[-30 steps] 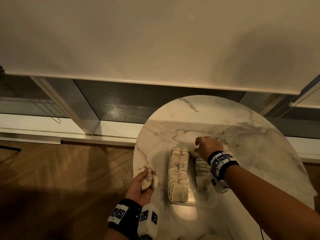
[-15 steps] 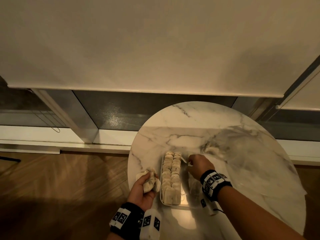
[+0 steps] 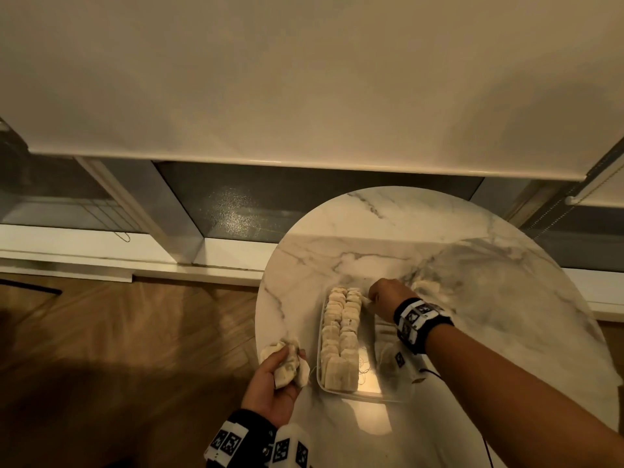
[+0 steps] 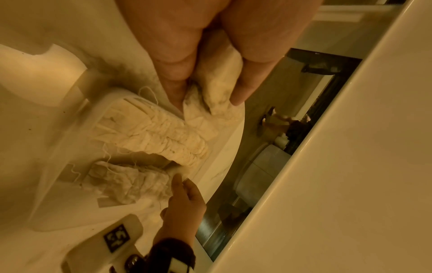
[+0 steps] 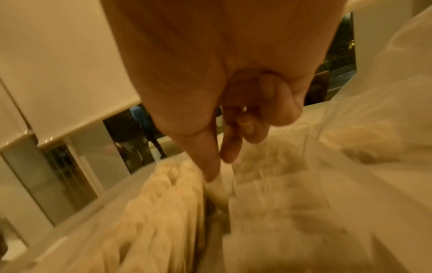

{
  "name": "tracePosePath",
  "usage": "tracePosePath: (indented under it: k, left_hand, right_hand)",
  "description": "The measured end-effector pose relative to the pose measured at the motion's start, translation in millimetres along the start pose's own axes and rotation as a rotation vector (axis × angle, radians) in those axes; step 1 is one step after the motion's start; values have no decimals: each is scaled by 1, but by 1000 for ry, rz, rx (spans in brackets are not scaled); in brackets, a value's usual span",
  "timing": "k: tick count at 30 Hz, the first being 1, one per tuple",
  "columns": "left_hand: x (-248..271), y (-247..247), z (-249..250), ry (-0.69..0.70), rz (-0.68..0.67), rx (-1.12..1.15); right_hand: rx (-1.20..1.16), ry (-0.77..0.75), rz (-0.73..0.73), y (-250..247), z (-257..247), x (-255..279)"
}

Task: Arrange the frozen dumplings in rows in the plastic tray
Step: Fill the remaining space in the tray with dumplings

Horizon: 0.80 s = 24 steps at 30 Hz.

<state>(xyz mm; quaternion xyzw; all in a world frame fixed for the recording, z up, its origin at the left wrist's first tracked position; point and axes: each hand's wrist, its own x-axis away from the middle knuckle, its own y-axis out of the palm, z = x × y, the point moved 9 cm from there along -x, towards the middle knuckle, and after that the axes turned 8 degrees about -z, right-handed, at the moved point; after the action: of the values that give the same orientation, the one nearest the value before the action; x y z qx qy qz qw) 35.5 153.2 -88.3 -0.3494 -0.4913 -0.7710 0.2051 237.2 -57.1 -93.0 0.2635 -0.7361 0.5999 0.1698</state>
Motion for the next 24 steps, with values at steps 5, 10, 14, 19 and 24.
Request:
tracePosePath:
  k: [5,10,14,19,24]
  left_hand:
    - [-1,-7,5,26,18,41]
    - [-2,-5,10,23,13,38]
    - [-8,-6,12,12,14,42]
    - [-14,-1,11,10,12,49]
    - [-15,9,9,14,-13,38]
  right_hand:
    - [-11,-37,-138,-6,5,-14]
    - [94,-4,7,-18,1,-16]
    - [245,17,122,-23,-2,-11]
    - [425,26,172,-22,-13,-6]
    - [345,67,183,-26,-6,3]
